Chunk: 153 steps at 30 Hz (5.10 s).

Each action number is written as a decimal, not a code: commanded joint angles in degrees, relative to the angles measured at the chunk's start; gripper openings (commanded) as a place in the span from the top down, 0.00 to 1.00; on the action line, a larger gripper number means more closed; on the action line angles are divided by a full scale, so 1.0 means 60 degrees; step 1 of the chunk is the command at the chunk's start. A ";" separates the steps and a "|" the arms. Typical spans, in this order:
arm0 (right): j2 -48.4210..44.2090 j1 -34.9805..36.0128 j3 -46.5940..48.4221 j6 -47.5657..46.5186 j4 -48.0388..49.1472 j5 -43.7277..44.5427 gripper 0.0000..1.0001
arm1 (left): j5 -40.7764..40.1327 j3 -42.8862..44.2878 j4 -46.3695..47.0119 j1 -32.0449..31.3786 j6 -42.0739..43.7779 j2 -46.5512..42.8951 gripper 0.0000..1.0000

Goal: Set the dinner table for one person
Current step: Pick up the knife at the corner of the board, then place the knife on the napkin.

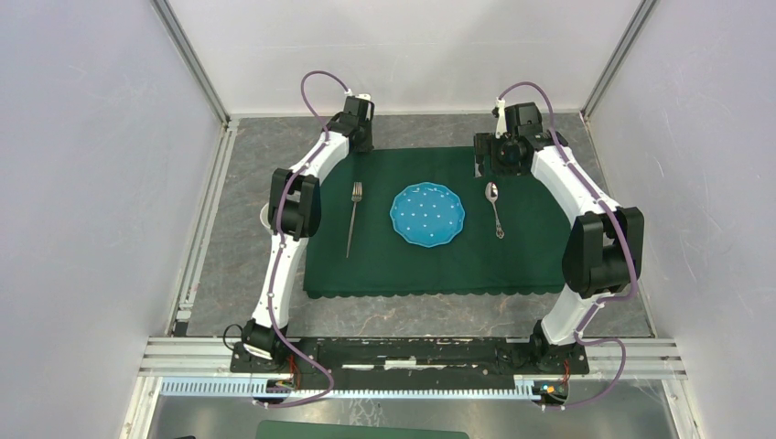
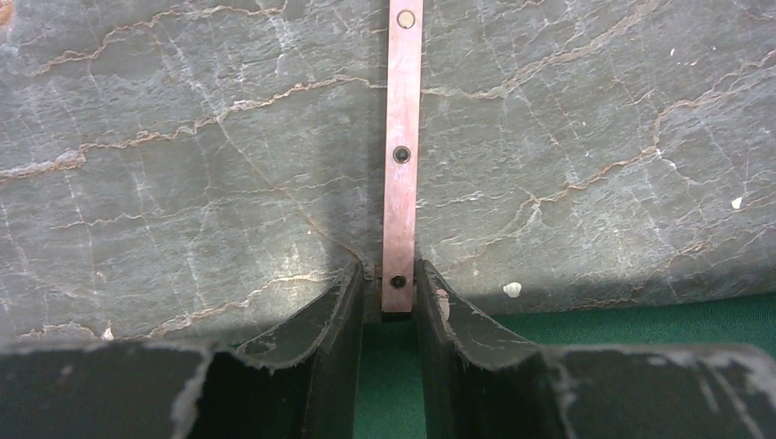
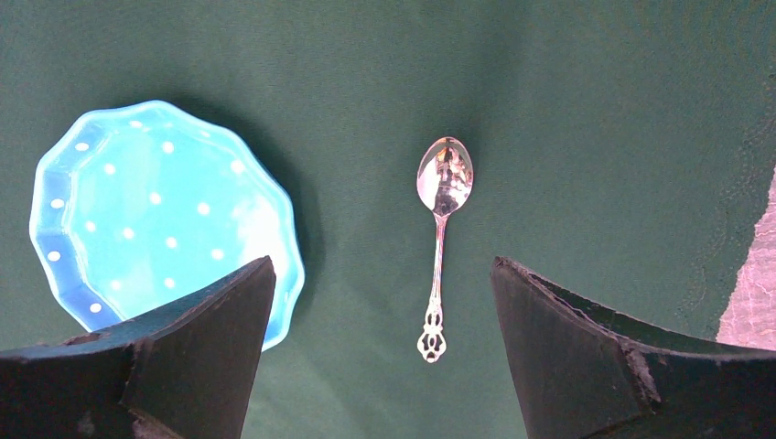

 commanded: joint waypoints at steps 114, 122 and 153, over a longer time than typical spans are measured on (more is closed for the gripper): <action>-0.0240 -0.0380 0.2044 0.0583 0.0527 0.0104 0.06 | 0.6816 0.0528 0.1074 -0.1647 -0.3145 -0.2254 0.98; -0.0621 -0.0456 0.1836 0.0702 0.0760 0.0784 0.06 | 0.7650 0.0074 0.0925 -0.2173 -0.3275 -0.2213 0.98; -0.2036 -0.0628 0.0481 0.1347 0.0910 0.1025 0.06 | 0.9297 0.0191 -0.1905 -0.4739 -0.1193 -0.0451 0.98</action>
